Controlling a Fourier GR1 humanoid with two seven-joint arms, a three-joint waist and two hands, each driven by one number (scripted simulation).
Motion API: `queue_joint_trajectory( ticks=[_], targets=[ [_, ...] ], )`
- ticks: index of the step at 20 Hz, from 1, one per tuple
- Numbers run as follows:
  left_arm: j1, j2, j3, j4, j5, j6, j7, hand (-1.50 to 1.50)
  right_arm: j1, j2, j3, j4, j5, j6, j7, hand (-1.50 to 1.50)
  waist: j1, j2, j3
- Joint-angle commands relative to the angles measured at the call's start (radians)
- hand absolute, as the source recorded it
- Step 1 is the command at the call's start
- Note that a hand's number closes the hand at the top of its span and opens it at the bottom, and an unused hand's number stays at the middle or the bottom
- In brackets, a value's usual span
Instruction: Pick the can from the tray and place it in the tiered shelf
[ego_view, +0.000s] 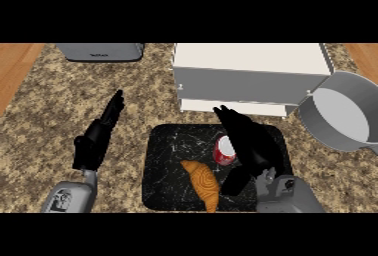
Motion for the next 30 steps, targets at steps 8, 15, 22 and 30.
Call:
queue_joint_trajectory(
  ticks=[8,15,22,30],
  targets=[
    [0.072,-0.020,0.005,-0.066,-0.035,-0.022,-0.018,0.00,0.002,0.032,-0.031,0.173,0.100,-0.064,-0.118,-1.50,0.003,0.000,0.000],
    [-0.035,-0.047,0.043,0.034,-0.060,-0.011,-0.005,0.00,0.051,0.044,-0.015,0.183,0.118,-0.087,-0.167,-1.50,-0.001,0.000,0.000],
    [-0.026,0.001,0.097,-0.002,-0.005,-0.100,0.021,0.00,0.027,0.043,-0.053,0.207,0.123,-0.037,-0.200,1.50,0.000,0.000,0.000],
    [-0.018,-0.082,0.029,0.021,-0.094,-0.013,-0.009,0.00,0.051,-0.010,-0.019,0.243,0.215,-0.108,-0.338,1.50,-0.001,0.001,0.000]
  ],
)
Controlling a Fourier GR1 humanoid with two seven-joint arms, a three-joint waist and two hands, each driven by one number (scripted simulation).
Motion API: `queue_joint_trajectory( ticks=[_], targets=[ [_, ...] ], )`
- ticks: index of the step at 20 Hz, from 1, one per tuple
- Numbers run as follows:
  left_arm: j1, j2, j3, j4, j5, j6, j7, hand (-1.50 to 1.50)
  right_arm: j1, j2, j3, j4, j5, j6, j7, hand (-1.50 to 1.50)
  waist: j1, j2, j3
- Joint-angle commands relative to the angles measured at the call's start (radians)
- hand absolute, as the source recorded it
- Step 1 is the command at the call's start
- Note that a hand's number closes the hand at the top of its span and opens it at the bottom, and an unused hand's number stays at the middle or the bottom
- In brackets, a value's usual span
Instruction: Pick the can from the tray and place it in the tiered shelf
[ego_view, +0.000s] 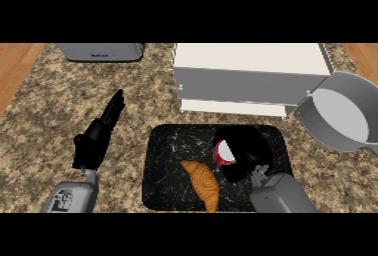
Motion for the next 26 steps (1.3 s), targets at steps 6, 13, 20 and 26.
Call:
queue_joint_trajectory(
  ticks=[6,13,20,26],
  targets=[
    [-0.039,-0.002,0.001,0.011,0.006,-0.023,0.023,0.00,0.017,0.041,0.308,0.029,-0.027,-0.324,0.416,1.50,0.032,0.005,0.002],
    [-0.053,-0.030,-0.033,0.049,-0.028,-0.006,-0.015,0.00,-0.153,0.042,0.529,0.026,-0.098,-0.573,0.805,1.50,0.061,0.008,0.001],
    [-0.058,-0.019,-0.025,0.045,-0.013,-0.025,0.002,0.00,-0.276,0.042,0.527,-0.075,-0.055,-0.872,0.825,1.50,0.059,0.001,0.001],
    [-0.028,0.004,-0.003,0.036,-0.002,-0.033,0.000,0.00,-0.373,0.042,0.529,-0.124,0.067,-0.897,0.951,1.50,0.041,-0.011,0.000]
  ],
)
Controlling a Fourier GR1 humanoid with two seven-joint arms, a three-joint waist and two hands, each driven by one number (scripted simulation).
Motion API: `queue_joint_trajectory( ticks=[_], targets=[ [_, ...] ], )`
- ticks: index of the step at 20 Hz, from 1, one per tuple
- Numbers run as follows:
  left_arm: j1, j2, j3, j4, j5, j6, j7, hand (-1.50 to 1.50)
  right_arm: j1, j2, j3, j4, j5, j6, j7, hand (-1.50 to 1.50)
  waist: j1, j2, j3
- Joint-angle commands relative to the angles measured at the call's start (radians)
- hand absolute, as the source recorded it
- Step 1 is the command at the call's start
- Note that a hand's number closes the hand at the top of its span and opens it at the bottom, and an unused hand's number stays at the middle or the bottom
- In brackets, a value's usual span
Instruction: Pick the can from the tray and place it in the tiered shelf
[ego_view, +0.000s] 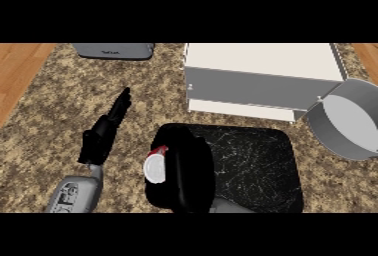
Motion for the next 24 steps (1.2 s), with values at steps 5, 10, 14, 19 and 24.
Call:
queue_joint_trajectory(
  ticks=[5,10,14,19,24],
  targets=[
    [-0.005,-0.022,0.009,0.018,-0.009,0.037,0.019,0.00,-0.159,0.014,-0.056,-0.047,0.157,0.003,0.340,1.50,-0.042,-0.009,-0.002],
    [0.026,0.016,0.026,0.009,0.001,0.009,-0.014,0.00,-0.276,0.014,-0.187,-0.063,0.223,0.116,0.342,1.50,-0.041,-0.013,-0.002],
    [0.006,0.000,0.021,-0.002,-0.009,0.031,0.003,0.00,-0.307,0.014,-0.236,-0.032,0.311,0.127,0.342,1.50,-0.043,-0.010,-0.001],
    [-0.008,-0.022,0.000,0.011,-0.025,0.043,0.016,0.00,-0.415,0.014,-0.319,-0.017,0.309,0.234,0.343,1.50,-0.041,-0.005,-0.001],
    [0.014,-0.040,-0.022,0.015,-0.036,0.047,-0.016,0.00,-0.512,0.014,-0.402,0.058,0.337,0.270,0.343,1.50,-0.033,-0.001,-0.002]
  ],
)
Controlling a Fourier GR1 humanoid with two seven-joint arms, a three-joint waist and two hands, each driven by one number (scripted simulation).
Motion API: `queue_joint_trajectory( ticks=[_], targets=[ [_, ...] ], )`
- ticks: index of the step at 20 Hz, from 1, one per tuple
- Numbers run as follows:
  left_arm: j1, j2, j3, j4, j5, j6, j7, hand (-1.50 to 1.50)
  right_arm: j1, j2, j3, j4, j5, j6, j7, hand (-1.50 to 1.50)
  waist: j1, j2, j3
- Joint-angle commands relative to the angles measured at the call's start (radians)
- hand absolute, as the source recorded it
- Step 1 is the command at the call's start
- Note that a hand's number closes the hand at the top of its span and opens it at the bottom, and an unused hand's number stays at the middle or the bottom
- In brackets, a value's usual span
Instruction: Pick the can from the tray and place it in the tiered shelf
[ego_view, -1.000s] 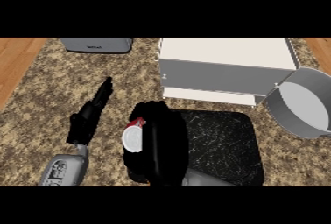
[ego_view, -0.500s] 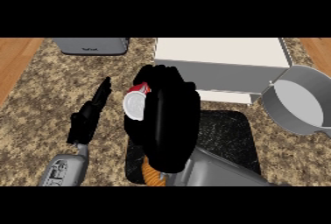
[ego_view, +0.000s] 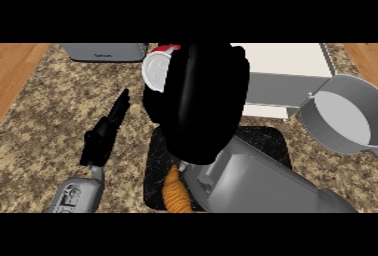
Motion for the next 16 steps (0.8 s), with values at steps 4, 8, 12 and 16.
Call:
queue_joint_trajectory(
  ticks=[4,8,12,16],
  targets=[
    [-0.005,0.036,0.025,0.005,0.010,-0.023,-0.012,0.00,-0.120,0.015,-0.088,0.026,0.043,0.165,0.236,1.50,-0.006,0.003,0.001],
    [-0.003,0.011,0.016,-0.015,0.007,-0.002,0.016,0.00,-0.180,0.015,-0.146,0.064,0.092,0.184,0.202,1.50,-0.009,0.008,0.002],
    [-0.001,0.006,0.006,-0.018,-0.006,0.004,0.015,0.00,-0.212,0.015,-0.164,0.111,0.091,0.212,0.159,1.50,-0.007,0.011,0.002],
    [-0.013,0.014,0.020,0.003,0.009,-0.012,0.010,0.00,-0.197,0.015,-0.241,0.174,0.143,0.202,0.041,1.50,-0.014,0.014,0.002]
  ],
)
